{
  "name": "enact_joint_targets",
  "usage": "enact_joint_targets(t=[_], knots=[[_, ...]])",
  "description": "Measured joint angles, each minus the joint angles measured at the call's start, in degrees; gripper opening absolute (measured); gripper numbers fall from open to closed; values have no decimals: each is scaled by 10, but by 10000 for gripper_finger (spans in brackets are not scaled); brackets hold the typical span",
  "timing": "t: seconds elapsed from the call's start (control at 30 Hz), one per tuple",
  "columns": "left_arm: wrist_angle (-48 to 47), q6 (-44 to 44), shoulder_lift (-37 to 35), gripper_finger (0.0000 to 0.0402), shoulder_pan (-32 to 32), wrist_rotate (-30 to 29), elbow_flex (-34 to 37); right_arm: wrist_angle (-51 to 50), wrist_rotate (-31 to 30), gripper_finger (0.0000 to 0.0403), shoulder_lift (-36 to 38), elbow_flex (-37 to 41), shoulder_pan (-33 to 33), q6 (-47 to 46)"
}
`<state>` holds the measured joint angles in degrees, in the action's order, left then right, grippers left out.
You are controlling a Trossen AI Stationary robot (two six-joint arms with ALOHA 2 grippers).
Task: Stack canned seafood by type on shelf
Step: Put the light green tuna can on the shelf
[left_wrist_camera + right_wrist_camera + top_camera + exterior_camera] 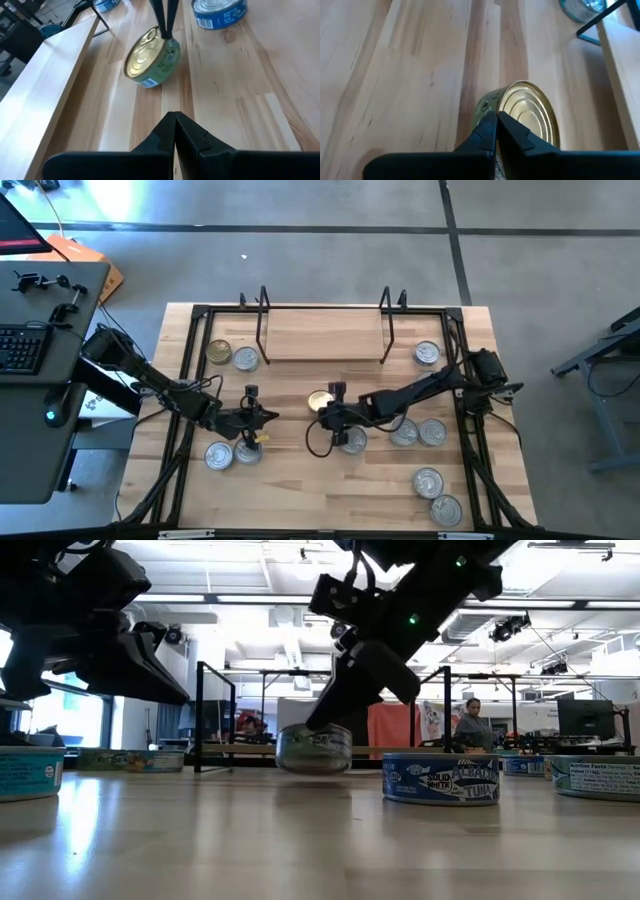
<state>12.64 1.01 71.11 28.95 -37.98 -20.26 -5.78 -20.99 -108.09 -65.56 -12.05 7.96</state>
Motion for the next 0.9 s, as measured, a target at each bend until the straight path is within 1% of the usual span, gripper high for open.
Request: enact_joint_targets(t=[0.27,0.43,0.5,0.57,0.67,0.77,0.83,0.87,0.9], knots=[[4,-29,0,0,17,-1,0,-18,-2,0,21,0,2,11],[5,-29,0,0,28,-27,0,-28,-13,0,48,0,2,19],[5,-29,0,0,30,-33,0,-38,-37,0,56,0,2,29],[6,-29,0,0,30,-34,0,-48,-77,1,63,0,4,37],[6,-29,0,0,30,-34,0,-62,-142,1,82,0,17,54],[8,-25,0,0,30,-36,0,-76,-182,1,104,-1,40,73],[10,-24,0,0,29,-41,0,-85,-172,1,117,-1,56,75],[10,-24,0,0,29,-44,0,-91,-146,1,121,-1,64,74],[10,-24,0,0,29,-46,0,-94,-104,1,123,-1,72,74]])
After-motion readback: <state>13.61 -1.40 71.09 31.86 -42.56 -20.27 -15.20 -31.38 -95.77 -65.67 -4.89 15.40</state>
